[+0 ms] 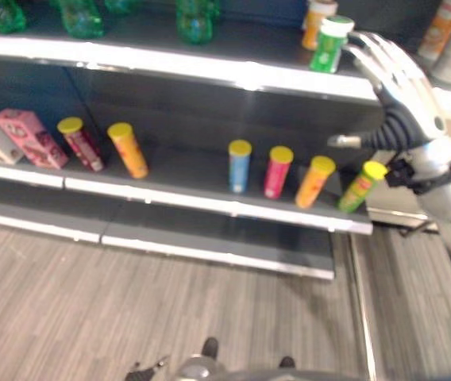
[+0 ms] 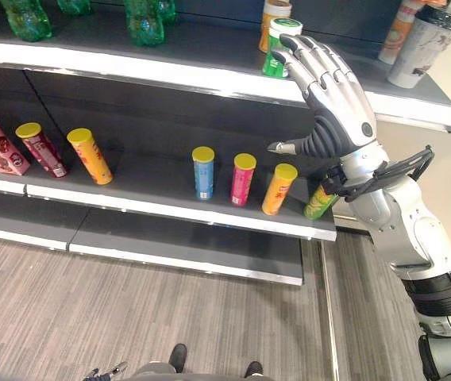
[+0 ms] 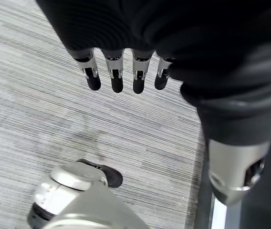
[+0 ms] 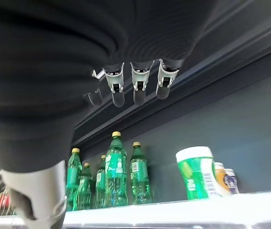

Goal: Put the goods on the table back onto the shelves and tidy them up.

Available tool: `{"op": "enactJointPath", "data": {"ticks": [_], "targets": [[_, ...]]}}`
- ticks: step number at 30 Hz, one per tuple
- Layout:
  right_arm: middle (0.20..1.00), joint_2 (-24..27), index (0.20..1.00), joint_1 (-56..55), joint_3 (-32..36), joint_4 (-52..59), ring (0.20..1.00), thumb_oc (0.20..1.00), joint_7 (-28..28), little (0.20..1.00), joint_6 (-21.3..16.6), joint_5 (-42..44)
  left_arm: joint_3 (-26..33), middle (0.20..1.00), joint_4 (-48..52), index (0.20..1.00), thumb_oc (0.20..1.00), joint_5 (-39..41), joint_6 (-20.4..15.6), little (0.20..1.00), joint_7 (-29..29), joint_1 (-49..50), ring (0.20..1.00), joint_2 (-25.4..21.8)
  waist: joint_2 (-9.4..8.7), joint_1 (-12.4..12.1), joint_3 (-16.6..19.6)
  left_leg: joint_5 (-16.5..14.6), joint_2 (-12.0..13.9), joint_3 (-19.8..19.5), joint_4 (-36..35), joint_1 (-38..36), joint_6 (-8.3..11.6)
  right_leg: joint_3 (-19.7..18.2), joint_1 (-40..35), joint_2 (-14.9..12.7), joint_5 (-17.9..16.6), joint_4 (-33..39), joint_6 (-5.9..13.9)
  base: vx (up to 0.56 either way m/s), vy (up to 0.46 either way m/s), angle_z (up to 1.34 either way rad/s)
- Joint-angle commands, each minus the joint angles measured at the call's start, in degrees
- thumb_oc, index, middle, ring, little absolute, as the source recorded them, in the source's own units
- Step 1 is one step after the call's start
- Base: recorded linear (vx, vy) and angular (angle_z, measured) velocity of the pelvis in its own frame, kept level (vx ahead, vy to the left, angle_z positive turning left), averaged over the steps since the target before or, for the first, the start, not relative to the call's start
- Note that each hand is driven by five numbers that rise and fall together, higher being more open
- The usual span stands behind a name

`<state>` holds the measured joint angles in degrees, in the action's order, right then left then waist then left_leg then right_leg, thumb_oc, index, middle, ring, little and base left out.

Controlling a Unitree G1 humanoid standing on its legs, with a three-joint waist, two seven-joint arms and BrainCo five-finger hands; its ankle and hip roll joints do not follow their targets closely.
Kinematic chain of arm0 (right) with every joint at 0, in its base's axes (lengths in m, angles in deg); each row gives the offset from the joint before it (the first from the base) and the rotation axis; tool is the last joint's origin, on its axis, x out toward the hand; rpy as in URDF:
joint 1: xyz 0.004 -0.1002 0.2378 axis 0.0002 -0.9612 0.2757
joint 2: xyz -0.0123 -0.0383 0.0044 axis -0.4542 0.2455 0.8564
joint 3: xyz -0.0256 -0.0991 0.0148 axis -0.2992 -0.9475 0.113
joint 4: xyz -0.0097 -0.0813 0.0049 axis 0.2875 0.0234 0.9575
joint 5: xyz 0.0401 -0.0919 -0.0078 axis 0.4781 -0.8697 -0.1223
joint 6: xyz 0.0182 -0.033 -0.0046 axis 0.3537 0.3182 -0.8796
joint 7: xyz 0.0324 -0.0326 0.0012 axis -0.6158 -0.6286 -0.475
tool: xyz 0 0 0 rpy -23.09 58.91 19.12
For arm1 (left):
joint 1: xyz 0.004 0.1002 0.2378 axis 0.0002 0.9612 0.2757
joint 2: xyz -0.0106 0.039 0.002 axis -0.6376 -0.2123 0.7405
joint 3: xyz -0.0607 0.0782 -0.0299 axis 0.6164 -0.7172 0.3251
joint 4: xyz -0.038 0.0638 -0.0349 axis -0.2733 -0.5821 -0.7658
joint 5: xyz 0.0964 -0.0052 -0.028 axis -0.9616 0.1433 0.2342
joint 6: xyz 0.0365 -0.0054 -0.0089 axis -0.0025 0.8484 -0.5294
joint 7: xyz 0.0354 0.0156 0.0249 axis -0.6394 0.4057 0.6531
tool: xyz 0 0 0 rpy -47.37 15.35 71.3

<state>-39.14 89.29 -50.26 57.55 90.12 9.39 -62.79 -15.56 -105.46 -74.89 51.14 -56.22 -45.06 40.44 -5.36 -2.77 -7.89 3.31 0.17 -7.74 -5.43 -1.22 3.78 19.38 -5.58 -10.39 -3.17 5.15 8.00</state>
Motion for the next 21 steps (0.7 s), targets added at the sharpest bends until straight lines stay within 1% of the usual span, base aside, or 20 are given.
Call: {"op": "enactJointPath", "data": {"ticks": [1,4,5,6,9,14,18,19,20,21], "targets": [[1.000,-3.89,1.000,3.67,-1.02,-2.06,1.000,1.000,0.94,1.000,-1.63,17.04,-2.25,1.000,0.72,1.000,1.000,1.94,-1.60,1.000,-0.07,-3.68,1.000,-1.17,-1.47,-0.81,1.34,-6.49,2.60,8.47,0.43,-2.39,0.86,-0.93,0.42,-2.69,0.58,-0.47,2.41,0.00,0.009,-0.14],[1.000,-7.32,1.000,4.01,-1.15,-4.99,1.000,1.000,-1.20,1.000,-2.72,30.12,-3.44,1.000,1.32,1.000,1.000,2.92,-1.50,1.000,-1.31,-3.29,1.000,-1.30,-1.57,-0.49,1.45,-6.66,2.70,9.08,0.43,-2.81,0.85,-1.43,0.40,-2.76,0.43,-0.48,2.41,0.00,0.009,-0.11],[1.000,-7.32,1.000,4.11,-1.18,-5.10,1.000,1.000,-1.25,1.000,-2.79,30.24,-3.40,1.000,1.32,1.000,1.000,2.93,-1.50,1.000,-1.33,-3.29,1.000,-1.34,-1.60,-0.50,1.43,-6.68,2.70,9.12,0.43,-2.85,0.85,-1.46,0.38,-2.76,0.43,-0.47,2.42,0.00,0.009,-0.12],[1.000,-8.65,1.000,4.78,-1.88,-6.65,1.000,1.000,-2.40,1.000,-3.24,36.08,-3.65,1.000,1.26,1.000,1.000,3.08,-1.39,1.000,-1.66,-3.02,1.000,-1.30,-1.62,-0.48,1.62,-6.80,2.71,9.32,0.43,-3.13,0.88,-1.56,0.25,-2.74,0.43,-0.46,2.35,0.01,0.004,-0.11],[1.000,-9.52,1.000,7.16,-4.05,-10.31,1.000,1.000,-2.84,1.000,-2.94,41.04,-4.16,1.000,1.55,1.000,1.000,3.52,-1.22,1.000,-2.13,-2.61,1.000,-1.15,-1.76,-0.64,1.89,-6.99,2.75,9.53,0.43,-3.62,0.93,-1.52,-0.11,-2.73,0.38,-0.43,2.30,0.01,0.003,-0.07],[1.000,-9.80,1.000,12.45,-7.10,-16.21,1.000,1.000,-1.40,1.000,-1.56,42.92,-4.88,1.000,1.61,1.000,1.000,4.21,-0.88,1.000,-2.07,-2.32,1.000,-1.05,-2.01,-1.08,2.45,-7.04,2.71,9.48,0.43,-3.81,1.00,-1.52,-0.47,-2.66,0.40,-0.32,2.15,0.00,0.000,0.00],[1.000,-8.87,1.000,16.17,-8.16,-19.55,1.000,1.000,-0.18,1.000,-0.69,42.29,-4.97,1.000,1.40,1.000,1.000,4.58,-0.82,1.000,-1.94,-2.14,1.000,-1.17,-2.13,-1.35,2.54,-6.98,2.65,9.47,0.43,-3.84,1.05,-1.36,-0.57,-2.67,0.39,-0.32,2.12,0.00,0.000,0.00],[1.000,-8.20,1.000,19.00,-8.86,-22.49,1.000,1.000,0.53,1.000,-0.25,42.08,-5.05,1.000,1.22,1.000,1.000,4.67,-0.79,1.000,-1.92,-1.95,1.000,-1.37,-2.28,-1.57,2.62,-6.95,2.57,9.45,0.43,-3.84,1.08,-1.28,-0.60,-2.67,0.36,-0.34,2.13,0.00,0.000,0.00],[1.000,-8.20,1.000,19.14,-8.95,-22.60,1.000,1.000,0.53,1.000,-0.30,42.10,-5.01,1.000,1.22,1.000,1.000,4.67,-0.79,1.000,-1.92,-1.98,1.000,-1.34,-2.26,-1.54,2.59,-6.95,2.57,9.45,0.43,-3.84,1.08,-1.28,-0.60,-2.67,0.36,-0.34,2.13,0.00,0.000,0.00],[1.000,-7.30,1.000,21.57,-9.46,-25.28,1.000,1.000,1.85,1.000,0.50,41.03,-4.89,1.000,1.11,1.000,1.000,4.88,-0.66,1.000,-1.90,-1.94,1.000,-1.63,-2.35,-1.76,2.53,-6.91,2.49,9.31,0.43,-3.72,1.09,-1.16,-0.58,-2.67,0.33,-0.36,2.14,0.00,0.000,0.00]]}}
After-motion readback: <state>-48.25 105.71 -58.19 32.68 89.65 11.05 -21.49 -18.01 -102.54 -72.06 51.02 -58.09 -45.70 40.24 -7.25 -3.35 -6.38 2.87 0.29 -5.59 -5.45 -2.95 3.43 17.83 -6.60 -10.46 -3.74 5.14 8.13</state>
